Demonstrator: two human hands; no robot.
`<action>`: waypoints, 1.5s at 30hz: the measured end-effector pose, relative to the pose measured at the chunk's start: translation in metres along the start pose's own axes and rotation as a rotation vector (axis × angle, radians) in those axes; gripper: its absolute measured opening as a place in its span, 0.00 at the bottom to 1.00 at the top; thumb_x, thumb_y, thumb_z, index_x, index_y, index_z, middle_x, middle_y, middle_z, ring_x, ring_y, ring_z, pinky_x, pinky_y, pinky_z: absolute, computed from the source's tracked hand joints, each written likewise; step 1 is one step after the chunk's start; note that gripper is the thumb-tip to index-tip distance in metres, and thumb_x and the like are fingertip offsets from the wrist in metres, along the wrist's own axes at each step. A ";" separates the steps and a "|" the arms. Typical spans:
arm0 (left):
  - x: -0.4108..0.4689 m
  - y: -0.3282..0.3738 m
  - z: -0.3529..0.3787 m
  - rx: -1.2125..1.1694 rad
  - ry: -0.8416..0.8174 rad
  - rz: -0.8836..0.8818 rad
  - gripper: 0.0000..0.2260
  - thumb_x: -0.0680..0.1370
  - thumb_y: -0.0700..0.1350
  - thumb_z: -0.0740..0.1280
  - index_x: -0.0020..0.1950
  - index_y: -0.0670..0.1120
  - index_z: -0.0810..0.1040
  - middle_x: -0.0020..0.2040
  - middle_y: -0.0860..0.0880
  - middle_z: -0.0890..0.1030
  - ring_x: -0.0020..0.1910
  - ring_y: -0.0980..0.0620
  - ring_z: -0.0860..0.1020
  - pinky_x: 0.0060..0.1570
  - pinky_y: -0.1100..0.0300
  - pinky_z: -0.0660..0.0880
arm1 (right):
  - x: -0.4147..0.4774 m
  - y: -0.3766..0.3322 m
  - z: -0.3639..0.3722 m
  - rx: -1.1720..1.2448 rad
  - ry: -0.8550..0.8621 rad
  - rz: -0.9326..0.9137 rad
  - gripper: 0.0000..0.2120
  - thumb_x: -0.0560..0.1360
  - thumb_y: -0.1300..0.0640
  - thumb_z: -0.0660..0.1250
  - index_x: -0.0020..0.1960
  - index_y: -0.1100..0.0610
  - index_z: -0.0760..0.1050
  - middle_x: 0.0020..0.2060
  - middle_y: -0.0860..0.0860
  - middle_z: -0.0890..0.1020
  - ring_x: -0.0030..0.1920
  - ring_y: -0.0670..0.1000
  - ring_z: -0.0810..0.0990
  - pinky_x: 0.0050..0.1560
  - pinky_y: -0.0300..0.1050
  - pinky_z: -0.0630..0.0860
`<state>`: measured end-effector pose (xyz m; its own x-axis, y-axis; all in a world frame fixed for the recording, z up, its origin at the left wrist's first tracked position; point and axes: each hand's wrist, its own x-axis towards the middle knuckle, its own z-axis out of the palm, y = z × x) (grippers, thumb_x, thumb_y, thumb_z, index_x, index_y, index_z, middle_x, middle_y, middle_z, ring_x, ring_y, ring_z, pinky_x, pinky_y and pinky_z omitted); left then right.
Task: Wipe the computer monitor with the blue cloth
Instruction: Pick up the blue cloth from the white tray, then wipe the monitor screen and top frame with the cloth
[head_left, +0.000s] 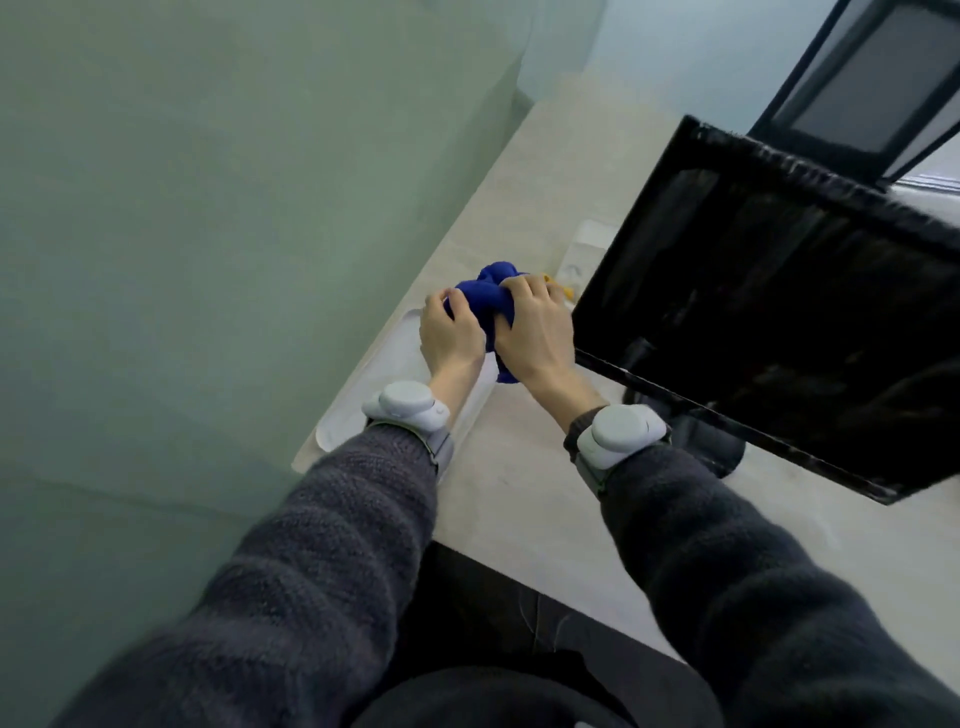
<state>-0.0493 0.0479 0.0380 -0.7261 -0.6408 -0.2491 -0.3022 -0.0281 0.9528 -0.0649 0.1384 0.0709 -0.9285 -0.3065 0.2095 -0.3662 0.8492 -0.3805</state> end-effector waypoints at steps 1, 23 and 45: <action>-0.005 0.012 0.009 -0.026 -0.014 0.017 0.14 0.80 0.48 0.54 0.57 0.42 0.73 0.57 0.44 0.78 0.54 0.44 0.75 0.52 0.55 0.69 | 0.000 0.005 -0.016 -0.008 0.044 0.006 0.16 0.75 0.58 0.64 0.62 0.58 0.72 0.58 0.56 0.77 0.57 0.60 0.71 0.55 0.54 0.70; -0.038 0.136 0.106 -0.253 -0.250 0.188 0.16 0.81 0.47 0.51 0.56 0.42 0.76 0.56 0.42 0.79 0.55 0.44 0.74 0.54 0.53 0.67 | 0.032 0.057 -0.173 -0.269 0.474 -0.020 0.22 0.73 0.58 0.66 0.67 0.60 0.70 0.60 0.59 0.74 0.59 0.62 0.69 0.53 0.57 0.67; -0.024 0.139 0.136 -0.111 -0.373 0.296 0.17 0.69 0.30 0.61 0.56 0.40 0.76 0.49 0.41 0.81 0.48 0.41 0.78 0.48 0.52 0.76 | 0.078 0.086 -0.156 -0.657 0.231 -0.024 0.22 0.80 0.57 0.57 0.73 0.56 0.63 0.72 0.54 0.65 0.68 0.61 0.64 0.58 0.58 0.66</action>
<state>-0.1578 0.1633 0.1525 -0.9490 -0.3152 0.0096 0.0037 0.0194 0.9998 -0.1595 0.2549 0.1951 -0.8572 -0.2910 0.4249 -0.2059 0.9499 0.2351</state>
